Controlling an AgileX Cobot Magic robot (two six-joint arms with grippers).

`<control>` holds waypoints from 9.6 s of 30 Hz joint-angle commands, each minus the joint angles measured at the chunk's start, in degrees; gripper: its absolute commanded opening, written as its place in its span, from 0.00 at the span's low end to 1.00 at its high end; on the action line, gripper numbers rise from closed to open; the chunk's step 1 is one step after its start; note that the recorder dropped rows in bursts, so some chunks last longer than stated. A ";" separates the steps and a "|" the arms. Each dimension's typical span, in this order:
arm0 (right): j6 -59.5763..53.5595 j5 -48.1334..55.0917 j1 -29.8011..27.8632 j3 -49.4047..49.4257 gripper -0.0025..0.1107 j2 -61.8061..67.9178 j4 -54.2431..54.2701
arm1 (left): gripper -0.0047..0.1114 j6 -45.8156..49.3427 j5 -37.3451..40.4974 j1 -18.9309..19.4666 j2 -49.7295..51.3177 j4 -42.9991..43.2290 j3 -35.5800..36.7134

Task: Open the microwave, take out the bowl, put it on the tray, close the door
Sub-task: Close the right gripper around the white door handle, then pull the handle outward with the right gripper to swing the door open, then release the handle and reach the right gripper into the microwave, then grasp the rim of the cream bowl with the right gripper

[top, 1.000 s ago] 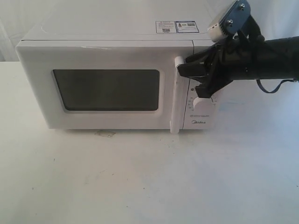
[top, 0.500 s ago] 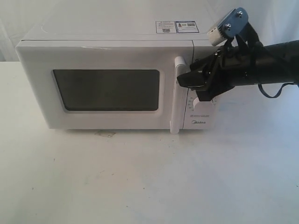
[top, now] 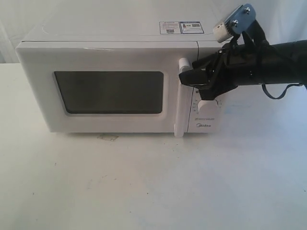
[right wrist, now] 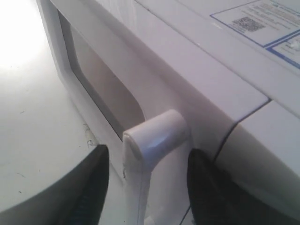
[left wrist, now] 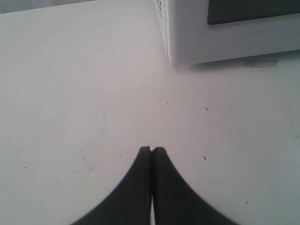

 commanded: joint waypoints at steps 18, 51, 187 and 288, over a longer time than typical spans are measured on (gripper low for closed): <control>-1.58 7.30 5.04 -2.48 0.02 4.95 -1.84 | 0.04 0.16 0.19 -0.10 -0.29 -0.65 0.18; 11.14 24.79 5.04 -3.16 0.54 -1.74 -12.84 | 0.04 0.16 0.19 -0.10 -0.29 -0.65 0.18; 46.41 13.20 49.39 -26.48 0.02 1.17 -79.77 | 0.04 0.16 0.19 -0.10 -0.29 -0.65 0.18; 120.84 -12.92 41.35 -27.14 0.64 24.19 -145.77 | 0.04 0.16 0.19 -0.10 -0.29 -0.65 0.18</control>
